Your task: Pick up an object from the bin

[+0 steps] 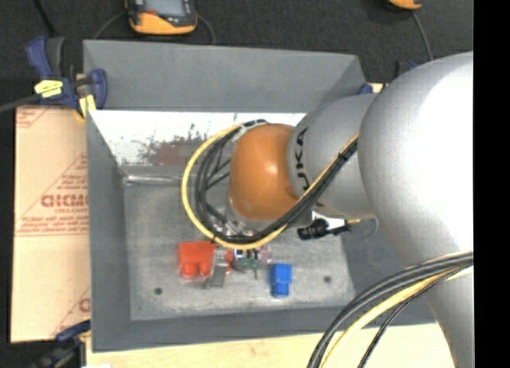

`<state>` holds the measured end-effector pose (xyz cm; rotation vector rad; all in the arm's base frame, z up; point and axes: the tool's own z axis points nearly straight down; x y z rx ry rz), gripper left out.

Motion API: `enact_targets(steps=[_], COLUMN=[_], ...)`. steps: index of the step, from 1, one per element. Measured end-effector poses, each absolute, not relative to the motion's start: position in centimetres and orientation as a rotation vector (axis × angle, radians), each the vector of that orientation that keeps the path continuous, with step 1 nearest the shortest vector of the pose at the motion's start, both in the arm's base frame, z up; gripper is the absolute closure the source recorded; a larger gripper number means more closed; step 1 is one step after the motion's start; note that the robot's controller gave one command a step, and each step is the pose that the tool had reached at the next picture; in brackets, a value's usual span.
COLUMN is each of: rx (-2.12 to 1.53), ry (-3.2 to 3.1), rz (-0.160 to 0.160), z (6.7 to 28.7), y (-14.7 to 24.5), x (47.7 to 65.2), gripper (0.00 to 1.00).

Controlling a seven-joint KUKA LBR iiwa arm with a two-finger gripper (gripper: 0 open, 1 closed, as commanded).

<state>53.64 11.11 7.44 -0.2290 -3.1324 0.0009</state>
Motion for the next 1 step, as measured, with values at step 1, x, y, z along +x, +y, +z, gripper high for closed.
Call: enact_targets(steps=[1], rx=[-0.233], ry=[-3.134], rz=[-0.002], z=[7.57], y=[11.22], x=[53.67], gripper=[1.0])
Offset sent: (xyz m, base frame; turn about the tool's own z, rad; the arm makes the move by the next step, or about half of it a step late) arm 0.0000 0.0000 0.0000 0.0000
